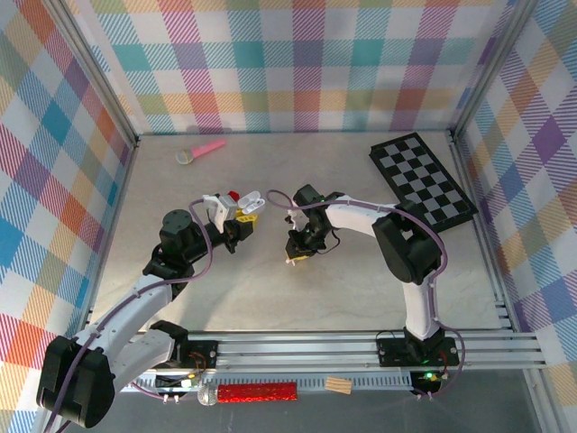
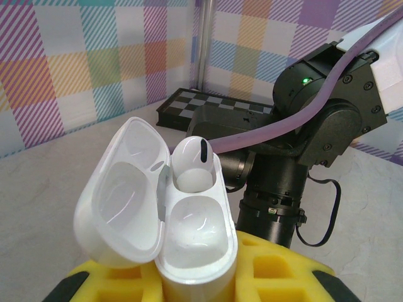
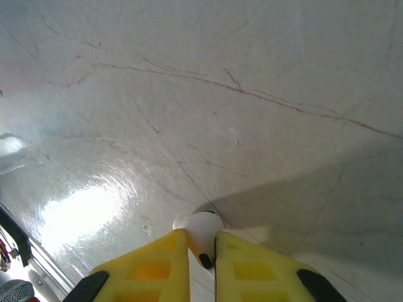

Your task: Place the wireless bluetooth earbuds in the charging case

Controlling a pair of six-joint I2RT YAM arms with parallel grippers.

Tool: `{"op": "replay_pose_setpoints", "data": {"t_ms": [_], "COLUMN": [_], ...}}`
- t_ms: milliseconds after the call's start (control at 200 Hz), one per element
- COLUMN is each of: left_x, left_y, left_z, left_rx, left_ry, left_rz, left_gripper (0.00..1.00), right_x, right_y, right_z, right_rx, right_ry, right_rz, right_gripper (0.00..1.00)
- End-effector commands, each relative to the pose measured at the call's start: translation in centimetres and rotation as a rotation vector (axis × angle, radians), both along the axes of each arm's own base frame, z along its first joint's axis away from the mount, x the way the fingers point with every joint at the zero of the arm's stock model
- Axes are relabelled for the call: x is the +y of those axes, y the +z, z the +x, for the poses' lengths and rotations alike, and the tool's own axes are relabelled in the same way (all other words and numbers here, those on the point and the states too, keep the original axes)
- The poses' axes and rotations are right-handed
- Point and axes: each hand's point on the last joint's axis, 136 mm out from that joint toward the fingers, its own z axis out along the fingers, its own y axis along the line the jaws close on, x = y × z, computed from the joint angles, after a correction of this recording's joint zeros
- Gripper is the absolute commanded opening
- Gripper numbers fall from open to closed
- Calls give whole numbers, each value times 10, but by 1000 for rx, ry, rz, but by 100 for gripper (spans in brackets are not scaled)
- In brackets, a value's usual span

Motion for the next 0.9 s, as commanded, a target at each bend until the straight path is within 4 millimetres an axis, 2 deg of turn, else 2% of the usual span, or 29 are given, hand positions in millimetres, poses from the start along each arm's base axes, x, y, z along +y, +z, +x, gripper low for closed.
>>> {"op": "replay_pose_setpoints", "data": {"t_ms": [0, 280, 475, 585, 765, 895], "left_x": [2, 0, -4, -7, -11, -14], "left_y": [20, 15, 9, 8, 4, 3], "left_z": [2, 7, 13, 14, 17, 18], "left_rx": [-58, -55, -58, -59, -51, -50], "left_ry": [4, 4, 6, 0, -5, -13], "left_rz": [-16, -14, -11, -8, -2, -3], "left_gripper": [0, 0, 0, 0, 0, 0], "right_x": [-8, -10, -12, -14, -23, -37], "right_y": [-2, 19, 44, 51, 55, 34], "right_z": [-6, 12, 28, 31, 32, 25], "right_rx": [-16, -190, -335, -369, -411, -345], "right_ry": [-1, -69, -134, -150, -189, -214], "right_rz": [-25, 28, 88, 105, 109, 36], "right_gripper": [14, 15, 14, 14, 14, 14]}}
